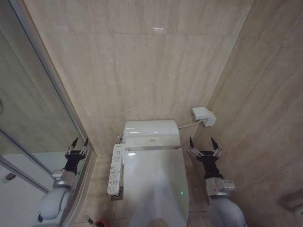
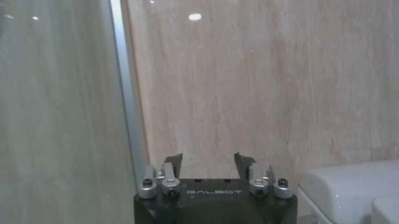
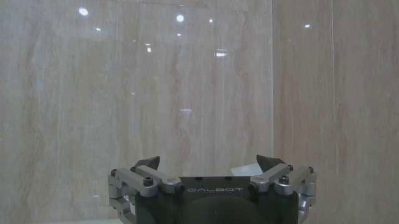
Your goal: Open the toilet lid, clean the toilet bowl with a toilet brush, close the toilet lid, and flush.
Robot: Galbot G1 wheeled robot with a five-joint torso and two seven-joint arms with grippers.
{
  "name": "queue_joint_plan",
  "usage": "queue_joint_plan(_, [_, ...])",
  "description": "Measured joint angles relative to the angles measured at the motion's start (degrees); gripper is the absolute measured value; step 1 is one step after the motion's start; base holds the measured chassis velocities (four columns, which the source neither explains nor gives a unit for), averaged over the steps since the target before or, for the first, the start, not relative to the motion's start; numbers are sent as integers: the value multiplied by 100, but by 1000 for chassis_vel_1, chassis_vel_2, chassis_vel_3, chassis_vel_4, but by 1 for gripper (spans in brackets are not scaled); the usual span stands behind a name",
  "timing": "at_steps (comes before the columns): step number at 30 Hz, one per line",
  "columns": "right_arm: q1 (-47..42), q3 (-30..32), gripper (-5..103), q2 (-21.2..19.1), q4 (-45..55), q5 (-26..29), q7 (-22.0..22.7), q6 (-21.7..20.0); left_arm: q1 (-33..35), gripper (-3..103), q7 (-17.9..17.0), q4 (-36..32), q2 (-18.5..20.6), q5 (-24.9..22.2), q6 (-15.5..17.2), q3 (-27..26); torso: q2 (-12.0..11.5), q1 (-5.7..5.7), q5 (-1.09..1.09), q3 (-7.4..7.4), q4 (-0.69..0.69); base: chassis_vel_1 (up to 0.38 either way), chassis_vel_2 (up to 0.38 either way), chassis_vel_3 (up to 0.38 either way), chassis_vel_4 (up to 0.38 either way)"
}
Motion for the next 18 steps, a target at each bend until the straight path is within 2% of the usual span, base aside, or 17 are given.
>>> queue_joint_plan(5, [0, 0, 100, 0, 0, 0, 0, 0, 487, 52, -192, -733, -97, -30, 135, -237, 0, 0, 1, 0, -1, 0, 0, 0, 0])
queue_joint_plan(6, [0, 0, 100, 0, 0, 0, 0, 0, 605, 80, -246, -889, -120, -60, 197, -299, 0, 0, 1, 0, -1, 0, 0, 0, 0])
queue_joint_plan(11, [0, 0, 100, 0, 0, 0, 0, 0, 1097, 80, -337, -1333, -216, -177, 278, -520, 0, 0, 1, 0, -1, 0, 0, 0, 0])
queue_joint_plan(12, [0, 0, 100, 0, 0, 0, 0, 0, 1231, 99, -339, -1435, -242, -228, 274, -575, 0, 0, 0, 0, 0, 0, 0, 0, 0])
queue_joint_plan(18, [0, 0, 100, 0, 0, 0, 0, 0, 1689, 99, -270, -1920, -381, -462, 226, -624, -1, 0, 1, 0, 0, 0, 0, 0, 0])
